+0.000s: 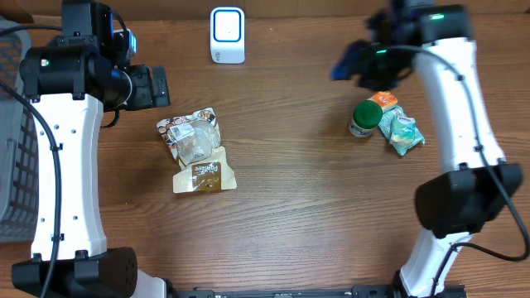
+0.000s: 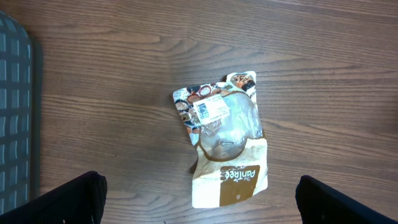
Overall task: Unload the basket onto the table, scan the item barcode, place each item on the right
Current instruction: 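Open the right gripper and move it left to the snack bag, then grasp the clear-windowed snack bag with the right gripper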
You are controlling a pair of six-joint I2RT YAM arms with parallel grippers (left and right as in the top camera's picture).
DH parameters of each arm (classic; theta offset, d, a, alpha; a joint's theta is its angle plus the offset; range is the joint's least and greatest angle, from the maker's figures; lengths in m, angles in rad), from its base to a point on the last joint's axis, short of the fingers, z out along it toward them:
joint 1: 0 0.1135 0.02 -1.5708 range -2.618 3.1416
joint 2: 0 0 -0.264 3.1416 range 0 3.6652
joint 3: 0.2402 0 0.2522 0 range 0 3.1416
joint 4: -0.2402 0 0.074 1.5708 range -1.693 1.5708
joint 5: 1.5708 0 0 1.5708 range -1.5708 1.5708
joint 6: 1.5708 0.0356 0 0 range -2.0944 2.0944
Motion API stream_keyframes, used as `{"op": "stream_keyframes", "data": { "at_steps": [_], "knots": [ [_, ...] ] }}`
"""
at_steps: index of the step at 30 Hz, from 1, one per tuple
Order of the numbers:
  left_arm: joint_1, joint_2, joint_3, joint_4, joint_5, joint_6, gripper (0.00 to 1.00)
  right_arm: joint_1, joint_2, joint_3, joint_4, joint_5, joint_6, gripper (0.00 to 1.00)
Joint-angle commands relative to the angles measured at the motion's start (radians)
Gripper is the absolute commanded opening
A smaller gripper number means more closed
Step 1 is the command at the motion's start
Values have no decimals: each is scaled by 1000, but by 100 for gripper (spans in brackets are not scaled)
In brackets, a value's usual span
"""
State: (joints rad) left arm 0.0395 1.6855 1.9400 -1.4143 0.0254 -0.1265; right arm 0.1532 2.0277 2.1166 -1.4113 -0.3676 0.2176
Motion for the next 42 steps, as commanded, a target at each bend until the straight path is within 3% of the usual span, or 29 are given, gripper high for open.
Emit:
{"op": "stream_keyframes", "data": {
  "at_steps": [1,10,18,42],
  "knots": [
    [0,3,13,1,-3,18,100,135,-5,-93,82,-40,27,61],
    [-1,3,13,1,-3,18,100,370,-5,-430,515,-204,87,66],
    [0,3,13,1,-3,18,99,483,51,-625,878,-203,199,71],
    [0,3,13,1,-3,18,100,539,232,-634,1067,-120,203,71]
  ]
}}
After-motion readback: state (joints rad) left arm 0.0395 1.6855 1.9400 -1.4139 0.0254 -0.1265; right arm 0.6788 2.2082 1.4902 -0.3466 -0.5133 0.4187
